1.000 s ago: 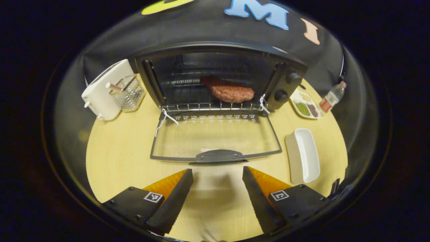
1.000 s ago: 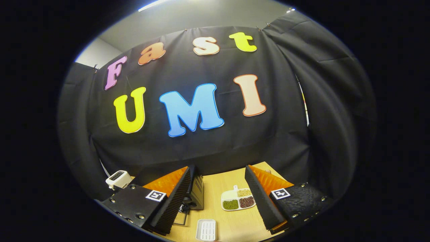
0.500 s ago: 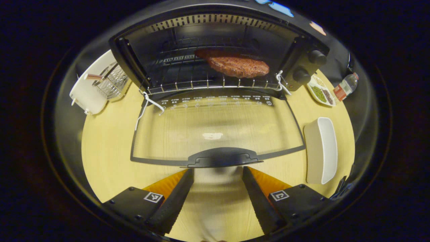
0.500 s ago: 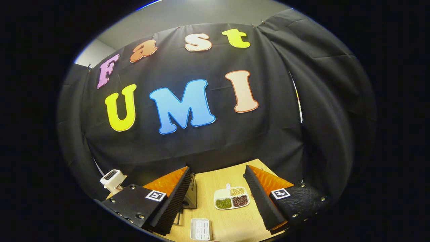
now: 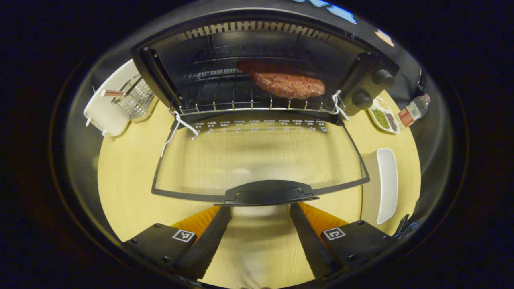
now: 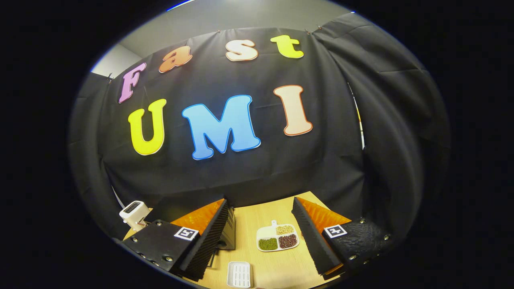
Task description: Open the electric oven with the left hand, put the food in, and close the electric oven.
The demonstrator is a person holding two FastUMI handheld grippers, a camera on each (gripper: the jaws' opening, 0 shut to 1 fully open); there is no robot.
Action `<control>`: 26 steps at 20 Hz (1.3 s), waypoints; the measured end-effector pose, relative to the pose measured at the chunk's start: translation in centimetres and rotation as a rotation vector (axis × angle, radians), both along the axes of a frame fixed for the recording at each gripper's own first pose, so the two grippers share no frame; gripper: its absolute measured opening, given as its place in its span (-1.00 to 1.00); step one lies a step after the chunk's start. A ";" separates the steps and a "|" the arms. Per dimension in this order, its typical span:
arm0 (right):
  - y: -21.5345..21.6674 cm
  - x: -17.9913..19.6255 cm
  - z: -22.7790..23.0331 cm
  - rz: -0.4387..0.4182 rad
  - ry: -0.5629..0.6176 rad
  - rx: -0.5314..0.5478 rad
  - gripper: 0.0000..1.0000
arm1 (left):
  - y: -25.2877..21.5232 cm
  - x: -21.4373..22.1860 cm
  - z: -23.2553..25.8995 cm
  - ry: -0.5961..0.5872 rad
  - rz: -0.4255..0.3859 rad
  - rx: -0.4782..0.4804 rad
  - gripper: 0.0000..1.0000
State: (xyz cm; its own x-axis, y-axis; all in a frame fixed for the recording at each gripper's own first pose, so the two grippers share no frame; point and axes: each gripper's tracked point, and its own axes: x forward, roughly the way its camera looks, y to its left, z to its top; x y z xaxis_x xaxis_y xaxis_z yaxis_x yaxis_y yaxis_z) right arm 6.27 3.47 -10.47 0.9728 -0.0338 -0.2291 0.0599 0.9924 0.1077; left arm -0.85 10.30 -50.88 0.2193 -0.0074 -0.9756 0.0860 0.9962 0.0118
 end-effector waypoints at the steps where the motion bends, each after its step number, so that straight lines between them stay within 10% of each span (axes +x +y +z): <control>1: 0.2 0.1 0.0 0.004 -0.001 -0.003 0.97 | 0.0 0.0 0.6 -0.015 -0.003 -0.004 0.99; 20: -0.2 -0.9 0.3 -0.019 -0.013 -0.015 0.95 | -1.3 3.6 7.8 -0.280 -0.004 -0.048 1.00; 26: 0.1 -0.6 1.7 0.009 -0.046 -0.074 0.96 | -3.7 7.4 18.7 -0.630 -0.023 -0.062 0.99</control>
